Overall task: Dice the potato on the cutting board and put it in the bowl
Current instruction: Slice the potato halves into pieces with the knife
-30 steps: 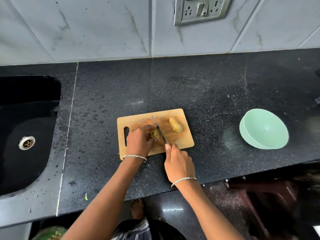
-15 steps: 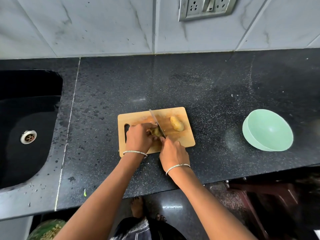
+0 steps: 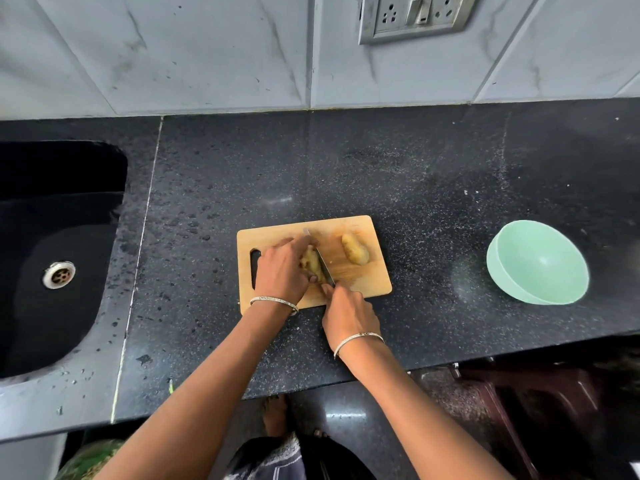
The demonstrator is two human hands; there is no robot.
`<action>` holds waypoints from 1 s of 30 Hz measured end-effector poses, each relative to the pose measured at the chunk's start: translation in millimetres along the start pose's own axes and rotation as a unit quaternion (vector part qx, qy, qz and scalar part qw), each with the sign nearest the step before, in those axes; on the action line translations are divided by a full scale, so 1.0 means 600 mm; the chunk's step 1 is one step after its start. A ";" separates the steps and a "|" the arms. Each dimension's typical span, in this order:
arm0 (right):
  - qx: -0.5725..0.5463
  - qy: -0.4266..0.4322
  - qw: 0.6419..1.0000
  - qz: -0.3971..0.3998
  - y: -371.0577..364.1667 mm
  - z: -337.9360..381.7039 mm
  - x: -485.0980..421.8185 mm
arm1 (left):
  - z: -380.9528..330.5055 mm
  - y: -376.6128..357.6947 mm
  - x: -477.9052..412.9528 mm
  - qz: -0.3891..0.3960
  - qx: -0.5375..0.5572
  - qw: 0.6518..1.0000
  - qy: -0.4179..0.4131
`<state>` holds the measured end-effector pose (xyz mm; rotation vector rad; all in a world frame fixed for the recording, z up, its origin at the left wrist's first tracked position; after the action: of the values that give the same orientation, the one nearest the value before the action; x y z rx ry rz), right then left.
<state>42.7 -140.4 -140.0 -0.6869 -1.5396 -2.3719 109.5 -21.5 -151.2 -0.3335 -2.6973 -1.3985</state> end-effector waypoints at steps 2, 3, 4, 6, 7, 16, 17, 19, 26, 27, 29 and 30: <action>0.002 -0.004 1.000 0.003 0.001 -0.001 0.001 | -0.015 0.005 0.002 0.019 -0.076 0.997 -0.026; 0.002 -0.005 1.000 0.005 0.002 -0.002 0.001 | -0.021 0.007 0.002 0.038 -0.104 0.993 -0.032; 0.003 -0.006 1.000 0.008 0.001 -0.001 0.001 | -0.025 0.012 0.000 0.058 -0.124 0.990 -0.033; -0.001 -0.003 1.000 0.009 0.000 -0.002 0.002 | -0.030 0.019 -0.005 0.085 -0.151 0.984 -0.033; -0.007 0.001 1.000 0.006 -0.001 -0.002 0.003 | -0.032 0.021 -0.008 0.095 -0.164 0.981 -0.035; -0.015 -0.003 1.000 0.011 -0.012 -0.026 0.034 | -0.043 0.017 -0.024 0.125 -0.210 0.969 -0.047; -0.012 -0.004 1.000 0.017 -0.012 -0.030 0.042 | -0.042 0.017 -0.025 0.127 -0.208 0.969 -0.048; 0.004 -0.005 1.000 0.023 -0.008 -0.038 0.062 | -0.039 0.019 -0.026 0.128 -0.198 0.971 -0.048; 0.039 -0.018 0.998 0.043 0.075 -0.066 0.106 | -0.010 0.019 -0.013 0.087 -0.085 0.992 -0.040; 0.035 -0.014 0.999 0.035 0.081 -0.061 0.101 | -0.006 0.017 -0.010 0.069 -0.051 0.996 -0.035; 0.029 -0.008 0.999 0.026 0.081 -0.045 0.088 | 0.002 0.012 -0.004 0.037 0.009 0.999 -0.029; 0.025 -0.007 0.999 0.027 0.075 -0.036 0.081 | 0.005 0.009 -0.001 0.026 0.028 0.999 -0.026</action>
<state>14.9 -176.2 -87.2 -0.7261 -1.5614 -2.2860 111.5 -16.4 -148.7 -0.4389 -2.7425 -1.3163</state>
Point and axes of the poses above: each hand's wrist, its own x-axis away from the middle knuckle, its own y-axis out of the back of the hand, z = x × y, the point moved 3 cm from there along -x, towards the middle knuckle, and after that the axes turned 10 degrees about z, right-handed, at the moved point
